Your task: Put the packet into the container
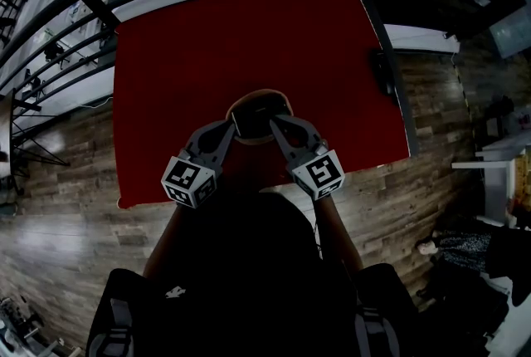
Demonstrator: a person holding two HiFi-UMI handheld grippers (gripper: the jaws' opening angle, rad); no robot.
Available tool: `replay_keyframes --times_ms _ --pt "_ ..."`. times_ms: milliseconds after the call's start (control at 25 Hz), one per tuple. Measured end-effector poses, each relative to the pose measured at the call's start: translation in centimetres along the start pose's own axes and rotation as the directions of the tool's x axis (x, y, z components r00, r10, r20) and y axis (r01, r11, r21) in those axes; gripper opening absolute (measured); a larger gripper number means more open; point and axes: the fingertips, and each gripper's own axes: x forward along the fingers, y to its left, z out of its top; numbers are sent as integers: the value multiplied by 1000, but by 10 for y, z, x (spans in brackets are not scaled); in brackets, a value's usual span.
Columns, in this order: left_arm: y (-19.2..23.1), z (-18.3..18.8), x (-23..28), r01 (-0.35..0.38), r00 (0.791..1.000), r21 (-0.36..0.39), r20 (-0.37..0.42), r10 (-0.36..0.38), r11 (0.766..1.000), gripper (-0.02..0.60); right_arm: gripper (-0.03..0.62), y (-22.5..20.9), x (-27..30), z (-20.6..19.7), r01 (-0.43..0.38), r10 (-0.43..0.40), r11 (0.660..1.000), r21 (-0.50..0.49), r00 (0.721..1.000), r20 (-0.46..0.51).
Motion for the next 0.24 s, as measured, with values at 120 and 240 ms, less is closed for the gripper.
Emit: replay_keyframes --times_ms 120,240 --pt "1 -1 0 -3 1000 3 2 3 1000 9 21 0 0 -1 1 -1 1000 1 1000 -2" --pt "1 -3 -1 -6 1000 9 3 6 1000 9 21 0 -1 -1 3 -3 1000 4 1000 -2"
